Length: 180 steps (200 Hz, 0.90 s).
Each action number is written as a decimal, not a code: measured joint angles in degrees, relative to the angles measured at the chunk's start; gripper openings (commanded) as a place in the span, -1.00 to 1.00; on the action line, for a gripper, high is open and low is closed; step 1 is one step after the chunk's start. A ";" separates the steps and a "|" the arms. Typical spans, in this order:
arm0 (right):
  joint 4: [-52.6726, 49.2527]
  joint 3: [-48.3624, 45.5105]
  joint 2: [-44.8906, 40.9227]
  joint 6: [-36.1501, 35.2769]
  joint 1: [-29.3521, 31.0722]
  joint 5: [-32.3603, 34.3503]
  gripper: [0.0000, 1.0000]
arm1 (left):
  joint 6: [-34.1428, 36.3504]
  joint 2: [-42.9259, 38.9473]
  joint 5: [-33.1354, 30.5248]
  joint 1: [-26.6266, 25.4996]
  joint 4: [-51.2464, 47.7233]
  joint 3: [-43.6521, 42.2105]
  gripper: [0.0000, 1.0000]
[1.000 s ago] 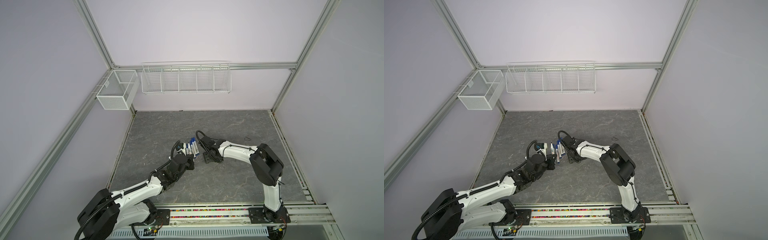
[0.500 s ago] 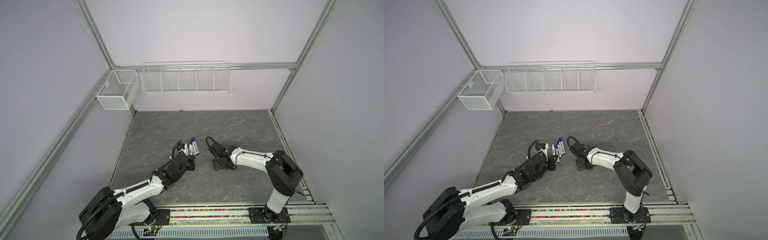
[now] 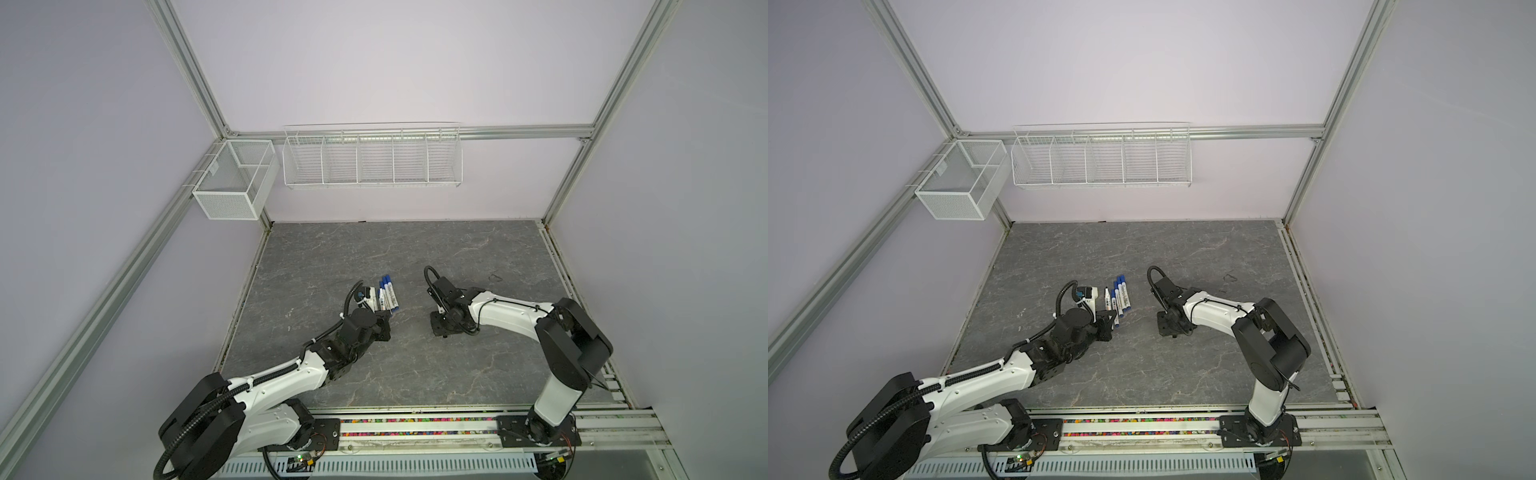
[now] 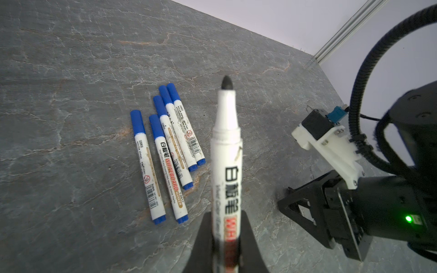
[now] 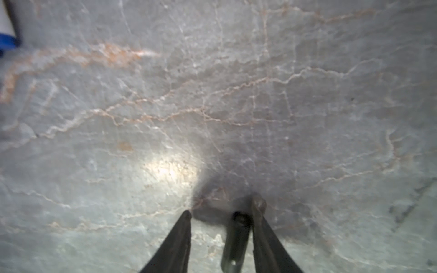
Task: Insert the pens into the pen caps
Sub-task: 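Lift the black cap and move it above the marker tip in the left gripper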
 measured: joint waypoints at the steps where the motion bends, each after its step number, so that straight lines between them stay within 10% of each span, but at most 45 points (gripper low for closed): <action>1: 0.00 0.04 0.04 0.04 0.00 0.00 -0.29 | -0.02 0.00 0.00 0.00 0.00 0.00 -1.00; 123: -0.39 0.57 0.04 -1.14 -0.02 -0.37 -0.87 | 1.77 2.03 4.00 0.02 -0.61 0.22 -1.00; 180: 9.55 -3.41 -17.84 -0.22 -1.09 -7.04 -0.87 | 4.92 4.39 12.04 -1.11 0.61 0.87 -1.00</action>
